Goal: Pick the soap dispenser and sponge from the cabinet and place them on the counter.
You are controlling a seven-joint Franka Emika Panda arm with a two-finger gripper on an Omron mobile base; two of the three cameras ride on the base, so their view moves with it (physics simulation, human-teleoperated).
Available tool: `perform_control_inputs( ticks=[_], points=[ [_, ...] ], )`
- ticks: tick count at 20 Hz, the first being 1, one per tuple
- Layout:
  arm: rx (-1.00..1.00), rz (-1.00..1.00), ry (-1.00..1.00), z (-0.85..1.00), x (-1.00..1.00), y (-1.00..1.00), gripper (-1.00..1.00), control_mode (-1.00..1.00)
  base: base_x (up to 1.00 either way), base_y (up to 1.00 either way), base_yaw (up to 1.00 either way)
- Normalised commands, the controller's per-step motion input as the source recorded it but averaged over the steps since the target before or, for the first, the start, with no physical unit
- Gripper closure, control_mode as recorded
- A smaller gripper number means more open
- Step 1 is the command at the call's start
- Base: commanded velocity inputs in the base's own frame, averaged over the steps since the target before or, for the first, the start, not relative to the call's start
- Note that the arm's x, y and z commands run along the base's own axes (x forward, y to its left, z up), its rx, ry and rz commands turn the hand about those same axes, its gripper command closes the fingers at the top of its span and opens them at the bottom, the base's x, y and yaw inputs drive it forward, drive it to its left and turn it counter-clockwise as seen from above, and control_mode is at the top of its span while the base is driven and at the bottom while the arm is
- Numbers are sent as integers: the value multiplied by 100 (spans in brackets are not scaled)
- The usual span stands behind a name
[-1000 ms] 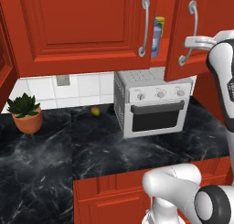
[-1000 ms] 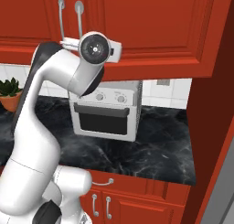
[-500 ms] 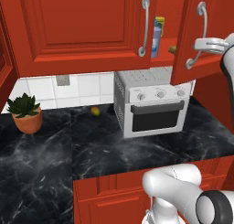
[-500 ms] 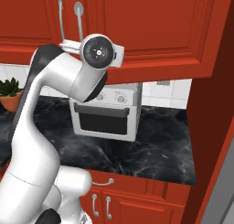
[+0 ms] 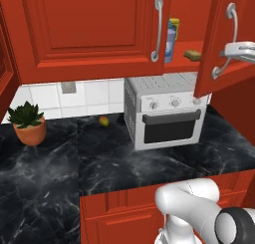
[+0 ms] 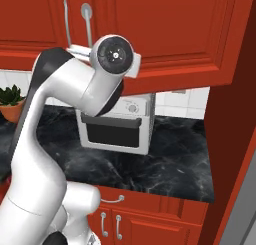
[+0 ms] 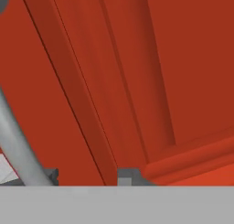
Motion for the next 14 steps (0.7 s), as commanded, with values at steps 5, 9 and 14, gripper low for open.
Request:
perform_control_inputs(
  ticks=[5, 9, 14],
  points=[
    [4, 9, -1, -5, -25, -55, 100, -100, 0, 0, 0],
    [4, 9, -4, -4, -26, -52, 100, -100, 0, 0, 0],
    [2, 9, -3, -2, -21, -41, 100, -100, 0, 0, 0]
  ],
)
